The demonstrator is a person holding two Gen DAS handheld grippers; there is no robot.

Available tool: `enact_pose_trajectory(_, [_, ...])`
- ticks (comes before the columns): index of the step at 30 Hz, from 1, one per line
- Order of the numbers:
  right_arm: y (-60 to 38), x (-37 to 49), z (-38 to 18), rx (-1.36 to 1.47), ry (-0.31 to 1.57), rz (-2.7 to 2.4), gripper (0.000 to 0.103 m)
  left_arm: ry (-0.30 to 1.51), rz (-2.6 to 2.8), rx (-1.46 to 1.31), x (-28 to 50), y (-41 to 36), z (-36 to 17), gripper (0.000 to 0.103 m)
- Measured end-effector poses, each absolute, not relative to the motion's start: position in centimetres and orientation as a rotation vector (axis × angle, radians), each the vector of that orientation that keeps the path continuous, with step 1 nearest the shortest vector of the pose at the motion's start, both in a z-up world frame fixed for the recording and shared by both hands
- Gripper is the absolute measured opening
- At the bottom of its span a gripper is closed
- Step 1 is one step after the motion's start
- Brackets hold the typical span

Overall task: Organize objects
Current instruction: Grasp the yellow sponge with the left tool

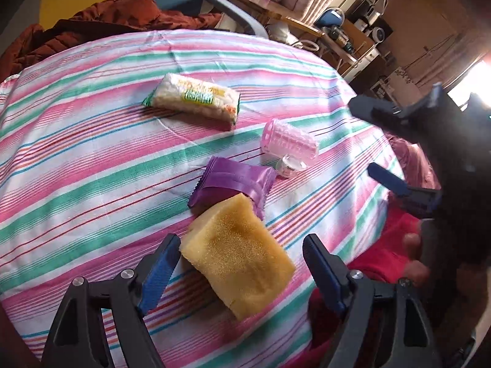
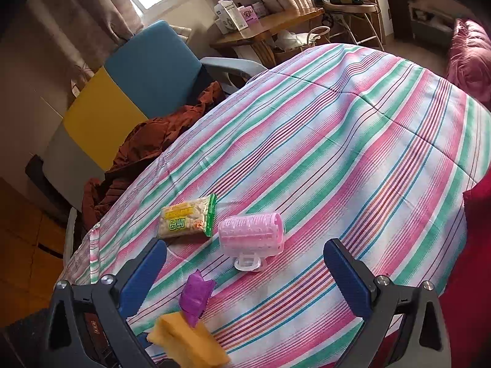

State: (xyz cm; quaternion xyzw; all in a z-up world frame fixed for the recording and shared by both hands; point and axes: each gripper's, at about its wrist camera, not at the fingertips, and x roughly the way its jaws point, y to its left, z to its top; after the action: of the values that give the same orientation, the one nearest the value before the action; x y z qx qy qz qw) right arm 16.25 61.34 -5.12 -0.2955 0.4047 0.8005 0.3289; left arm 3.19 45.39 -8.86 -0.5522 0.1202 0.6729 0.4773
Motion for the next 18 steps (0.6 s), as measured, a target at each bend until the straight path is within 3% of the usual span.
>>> enact_pose_trajectory(4, [61.5, 16.5, -5.2, -0.767, 1.079, 2.092, 0.103, 0.276, 1.628, -1.344, 3.0, 44.4, -10.0, 0.068])
enact_pose_trajectory(7, [61.8, 16.6, -5.6, -0.772, 1.105, 2.07, 0.103, 0.261, 1.607, -1.328, 2.5, 42.8, -9.5, 0.064])
enact_pose_trajectory(18, [62.0, 15.2, -7.2, -0.918, 1.052, 1.979, 0.103, 0.313, 1.778, -1.218, 0.6, 33.7, -8.8, 0.064])
